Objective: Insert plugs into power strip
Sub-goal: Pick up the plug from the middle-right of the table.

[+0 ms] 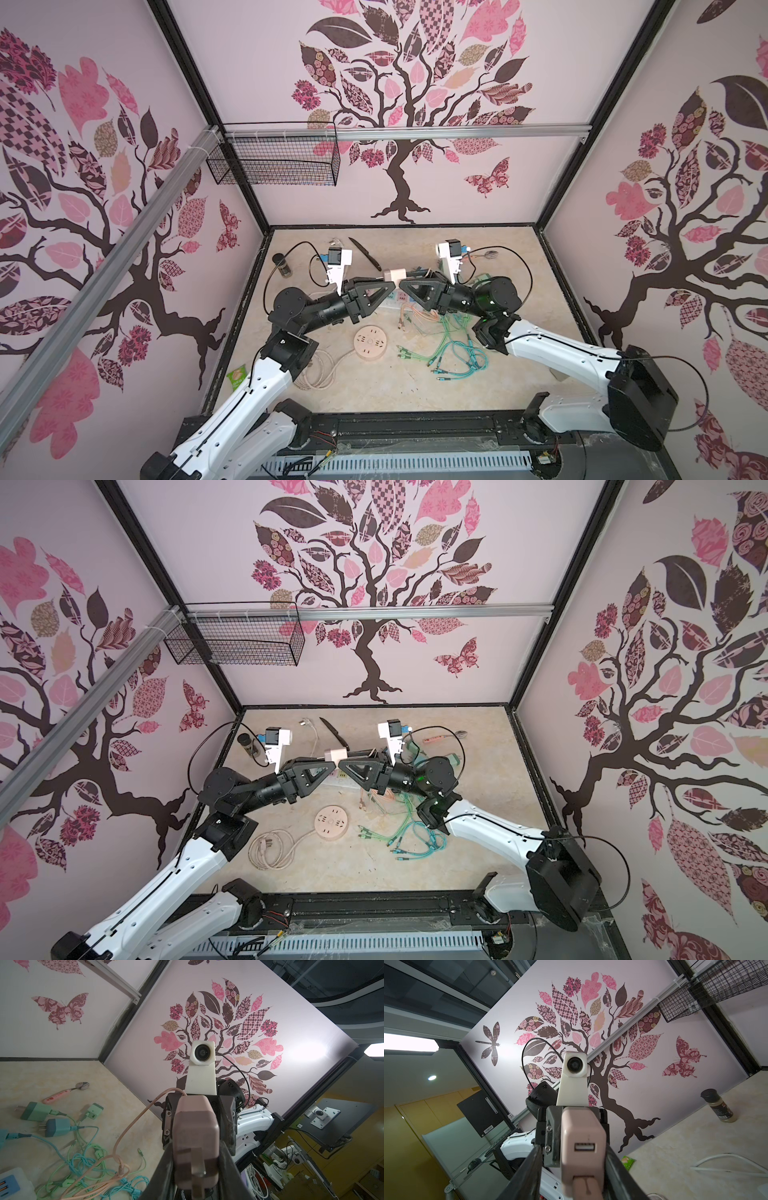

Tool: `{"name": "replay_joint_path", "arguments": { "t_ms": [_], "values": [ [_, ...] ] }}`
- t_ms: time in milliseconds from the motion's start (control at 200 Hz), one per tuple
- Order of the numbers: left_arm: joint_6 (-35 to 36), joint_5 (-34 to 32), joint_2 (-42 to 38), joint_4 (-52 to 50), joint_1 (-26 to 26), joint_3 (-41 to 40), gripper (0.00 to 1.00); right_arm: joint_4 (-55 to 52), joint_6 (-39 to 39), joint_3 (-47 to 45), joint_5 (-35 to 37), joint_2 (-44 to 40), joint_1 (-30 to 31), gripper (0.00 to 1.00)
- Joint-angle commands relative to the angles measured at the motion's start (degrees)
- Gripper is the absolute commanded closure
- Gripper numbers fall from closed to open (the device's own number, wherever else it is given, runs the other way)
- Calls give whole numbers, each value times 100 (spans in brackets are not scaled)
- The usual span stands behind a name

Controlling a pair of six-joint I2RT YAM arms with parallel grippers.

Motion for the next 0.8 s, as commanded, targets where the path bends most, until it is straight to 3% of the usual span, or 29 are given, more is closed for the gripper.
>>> {"name": "replay_joint_path", "arguments": {
  "t_ms": [0,515,795],
  "values": [
    [89,13,22,144,-42,-106,100,181,-26,264,-11,117,52,54],
    [367,-36,-22,-219,-61,-68,100,-68,-222,296,15,30,52,67],
    [787,-237,-99,-1105,-58,113,100,-579,-604,294,113,-160,53,77]
  ]
}}
